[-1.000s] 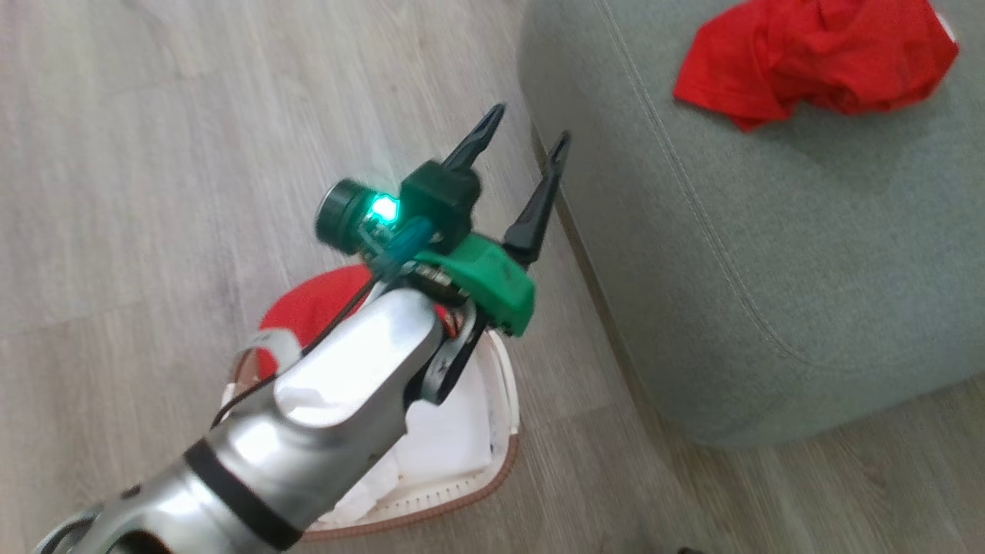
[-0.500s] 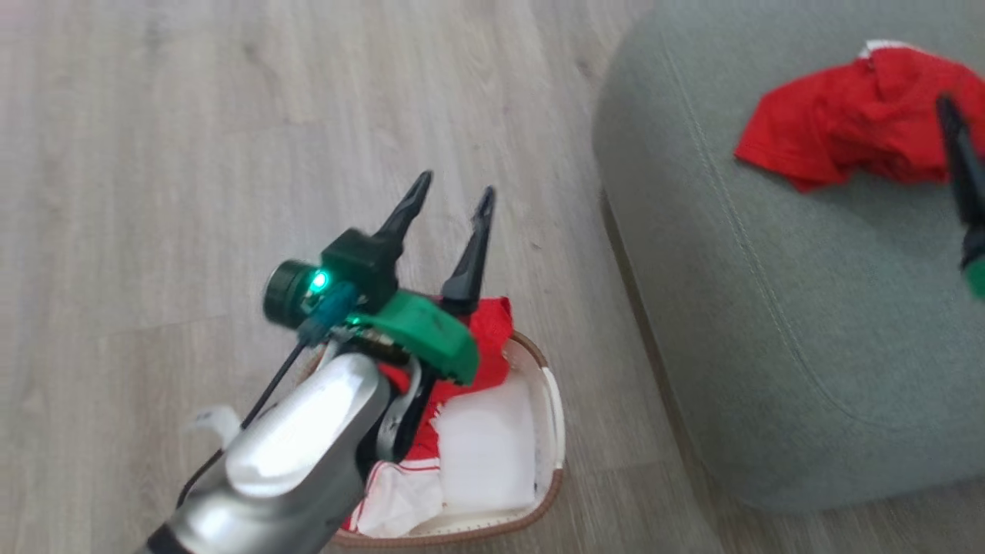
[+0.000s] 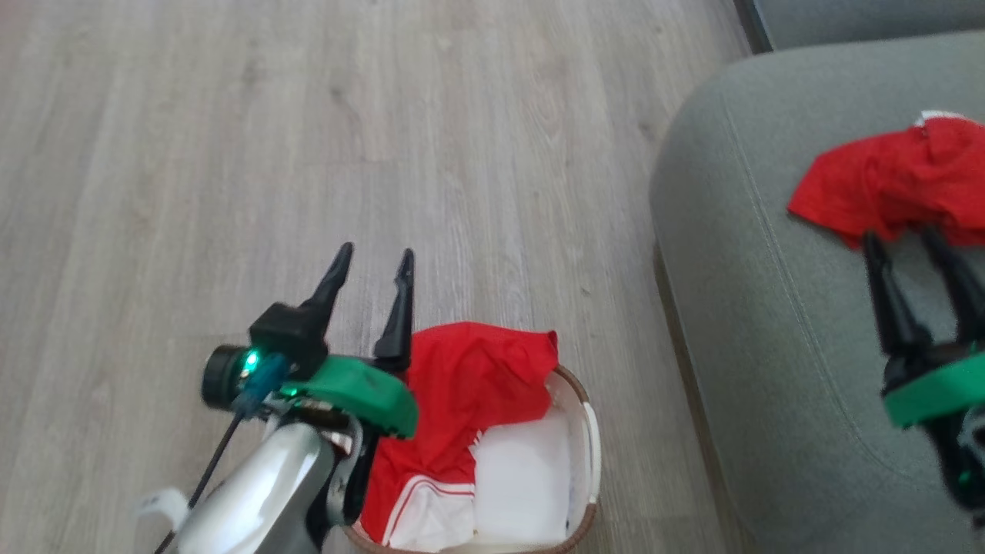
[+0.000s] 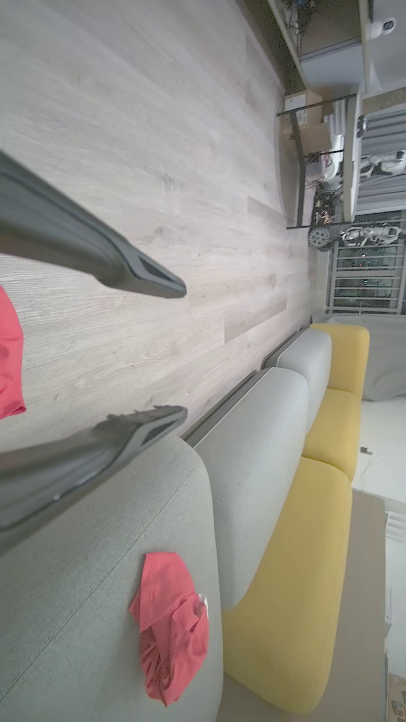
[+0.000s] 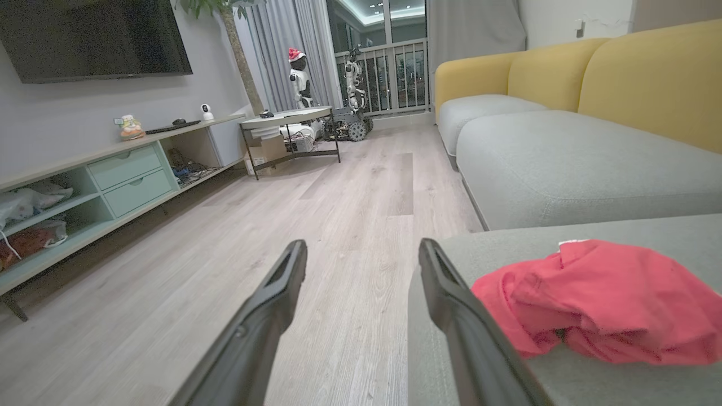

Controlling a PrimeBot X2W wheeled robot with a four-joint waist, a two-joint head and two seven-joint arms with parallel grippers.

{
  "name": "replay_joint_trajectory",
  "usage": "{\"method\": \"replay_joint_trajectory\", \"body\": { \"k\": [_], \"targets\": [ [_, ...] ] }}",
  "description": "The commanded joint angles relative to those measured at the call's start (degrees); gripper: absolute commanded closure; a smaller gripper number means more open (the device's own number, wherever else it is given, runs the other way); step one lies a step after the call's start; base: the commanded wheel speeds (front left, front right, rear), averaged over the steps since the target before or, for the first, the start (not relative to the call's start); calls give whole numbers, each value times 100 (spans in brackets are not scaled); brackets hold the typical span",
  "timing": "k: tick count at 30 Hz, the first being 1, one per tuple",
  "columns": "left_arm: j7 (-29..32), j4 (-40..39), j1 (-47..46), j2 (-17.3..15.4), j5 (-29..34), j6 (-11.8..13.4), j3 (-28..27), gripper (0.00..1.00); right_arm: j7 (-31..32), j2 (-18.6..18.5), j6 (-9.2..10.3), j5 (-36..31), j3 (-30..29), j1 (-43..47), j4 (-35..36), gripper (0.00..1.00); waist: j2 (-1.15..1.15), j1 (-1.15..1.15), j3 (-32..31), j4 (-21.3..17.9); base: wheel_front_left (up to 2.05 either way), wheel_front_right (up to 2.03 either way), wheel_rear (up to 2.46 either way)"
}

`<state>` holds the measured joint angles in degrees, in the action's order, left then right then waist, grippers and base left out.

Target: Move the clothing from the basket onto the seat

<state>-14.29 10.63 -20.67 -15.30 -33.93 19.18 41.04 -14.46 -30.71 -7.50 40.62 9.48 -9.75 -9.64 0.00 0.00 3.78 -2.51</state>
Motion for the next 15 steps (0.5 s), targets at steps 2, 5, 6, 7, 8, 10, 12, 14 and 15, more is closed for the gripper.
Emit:
{"method": "replay_joint_trajectory", "body": {
  "k": [2,5,6,7,8,10,12,14,15],
  "targets": [
    [-71,-272,-58,-141,152,-16,-387,0,-53,10,1,-143,-107,155,249,0,0,0,-146,138,0,0,0],
    [-71,-366,291,-133,294,-68,-678,0,-53,311,1,-341,-269,437,420,0,0,0,-247,228,0,0,0],
    [-71,-394,405,-119,336,-92,-778,0,-53,412,1,-397,-307,531,470,0,0,0,-276,255,0,0,0],
    [-71,-426,615,-89,423,-169,-940,0,-53,600,1,-427,-332,724,527,0,0,0,-322,303,0,0,0],
    [-71,-415,702,-98,512,-183,-980,0,-53,679,1,-443,-356,801,570,0,0,0,-338,322,0,0,0],
    [-71,-438,851,-52,610,-208,-1117,0,-53,813,1,-516,-389,941,659,0,0,0,-355,356,0,0,0],
    [-71,-451,982,-25,734,-230,-1268,0,-53,939,1,-612,-419,1055,738,0,0,0,-364,375,0,0,0],
    [-71,-478,1111,36,818,-293,-1414,0,-53,1049,1,-709,-437,1145,813,0,0,0,-367,382,0,0,0],
    [-71,-479,1174,61,870,-328,-1475,0,-53,1089,1,-754,-444,1175,849,0,0,0,-368,379,0,0,0]
  ]
}}
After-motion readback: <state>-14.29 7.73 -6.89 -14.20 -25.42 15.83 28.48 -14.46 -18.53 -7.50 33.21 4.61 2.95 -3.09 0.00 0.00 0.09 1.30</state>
